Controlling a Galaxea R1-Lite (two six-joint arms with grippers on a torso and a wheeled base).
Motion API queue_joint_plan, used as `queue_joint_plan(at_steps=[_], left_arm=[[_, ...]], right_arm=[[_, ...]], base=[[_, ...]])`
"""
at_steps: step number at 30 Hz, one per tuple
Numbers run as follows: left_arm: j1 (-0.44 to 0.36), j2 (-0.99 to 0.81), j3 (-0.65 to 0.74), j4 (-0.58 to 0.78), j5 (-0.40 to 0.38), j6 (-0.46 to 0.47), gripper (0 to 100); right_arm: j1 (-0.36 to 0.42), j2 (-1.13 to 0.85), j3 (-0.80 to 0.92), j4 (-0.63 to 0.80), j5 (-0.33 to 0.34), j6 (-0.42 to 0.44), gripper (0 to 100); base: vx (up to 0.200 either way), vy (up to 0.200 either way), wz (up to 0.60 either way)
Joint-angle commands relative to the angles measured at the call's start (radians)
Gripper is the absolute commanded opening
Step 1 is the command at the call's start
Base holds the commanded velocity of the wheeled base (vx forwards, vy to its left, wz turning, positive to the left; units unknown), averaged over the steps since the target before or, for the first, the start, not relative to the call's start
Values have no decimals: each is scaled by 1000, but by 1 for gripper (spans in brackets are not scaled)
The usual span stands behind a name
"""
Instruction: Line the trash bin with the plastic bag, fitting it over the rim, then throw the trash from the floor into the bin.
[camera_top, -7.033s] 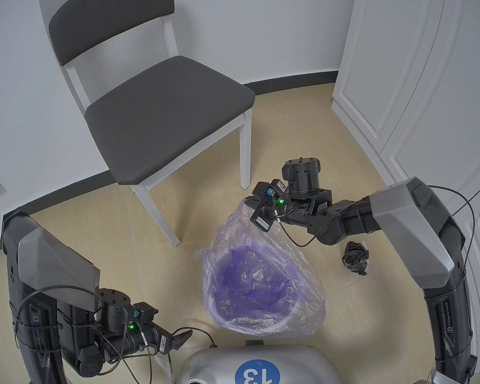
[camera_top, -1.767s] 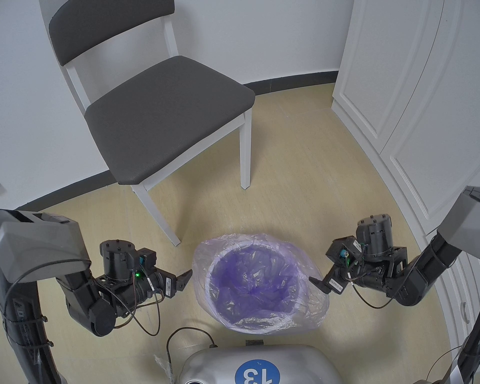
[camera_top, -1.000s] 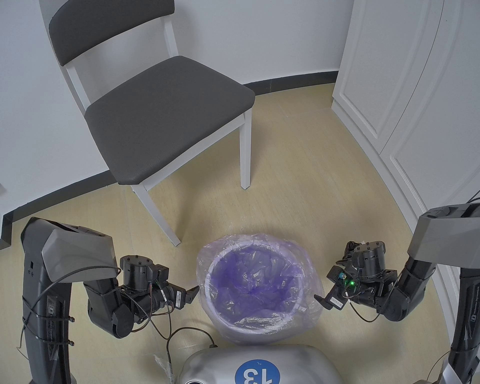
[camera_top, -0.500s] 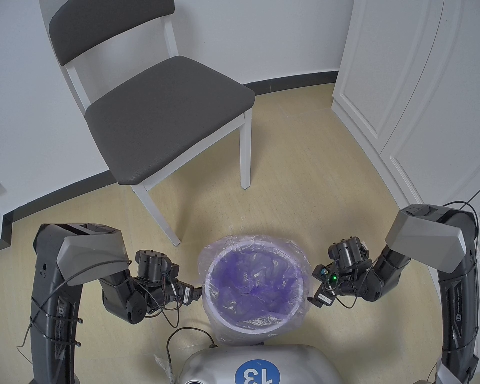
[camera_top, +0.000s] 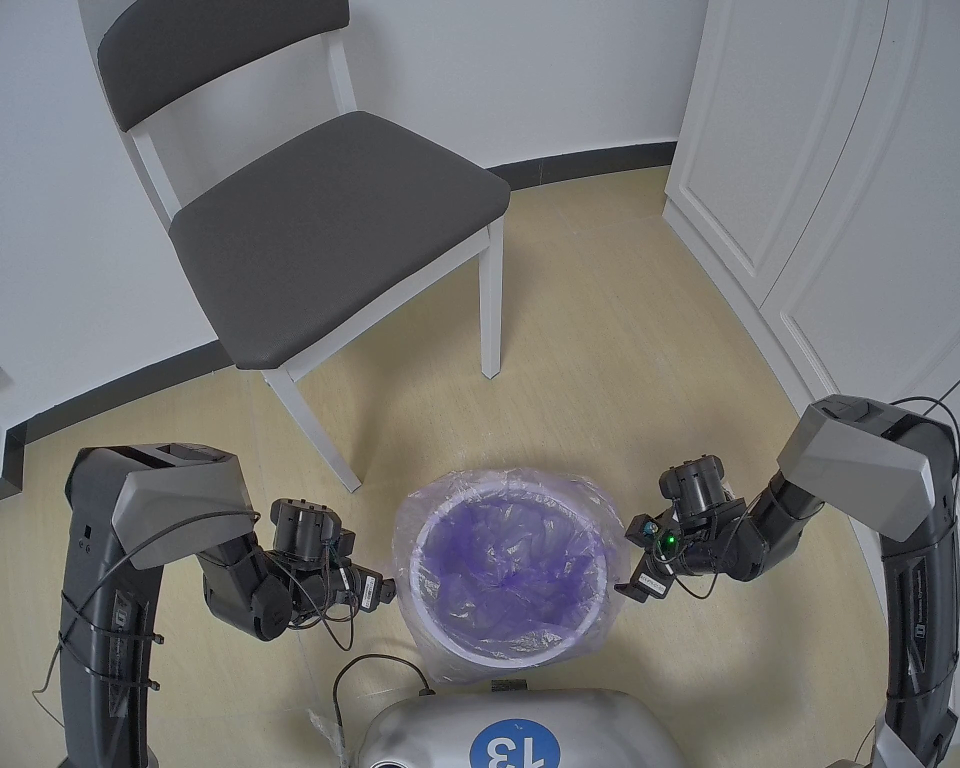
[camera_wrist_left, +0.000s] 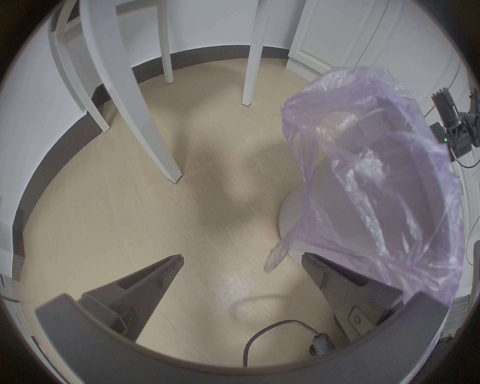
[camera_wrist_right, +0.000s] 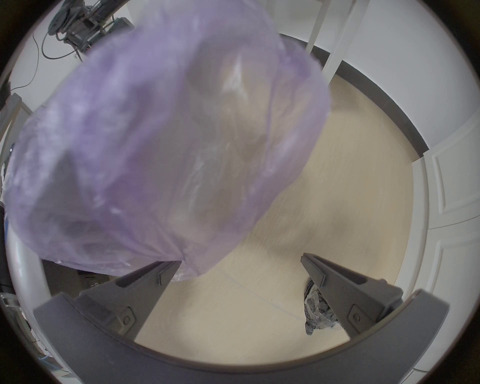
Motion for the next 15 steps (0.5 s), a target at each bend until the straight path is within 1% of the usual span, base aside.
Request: queue_joint_plan(at_steps=[1,3,4,6,8,9,10,12,14,15], left_arm=[[31,-145,184,-93,-6,-6,100],[34,-167,251,-164,-6,-6,100],[34,-168,256,-168,-6,-6,100],[39,-188,322,-228,-2,1,100],[37,-205,369,-254,0,5,100],[37,-205,369,-254,0,5,100],[34,-210,402,-271,1,1,100],[33,-206,423,-302,1,-7,100],[36,-203,452,-362,1,-12,100],[34,-205,465,-386,1,-13,100]], right_arm=[[-13,-248,257,-130,32,5,100],[-20,-316,343,-188,32,8,100],[-22,-319,348,-191,32,8,100],[-33,-371,412,-248,29,13,100],[-47,-402,448,-289,29,27,100],[-47,-402,448,-289,29,27,100],[-48,-405,443,-317,31,59,100],[-36,-386,422,-375,40,145,100],[9,-317,408,-481,54,248,100],[21,-290,405,-525,54,268,100]], base=[[0,0,0],[0,0,0],[0,0,0],[0,0,0],[0,0,0],[0,0,0],[0,0,0],[0,0,0],[0,0,0],[0,0,0]])
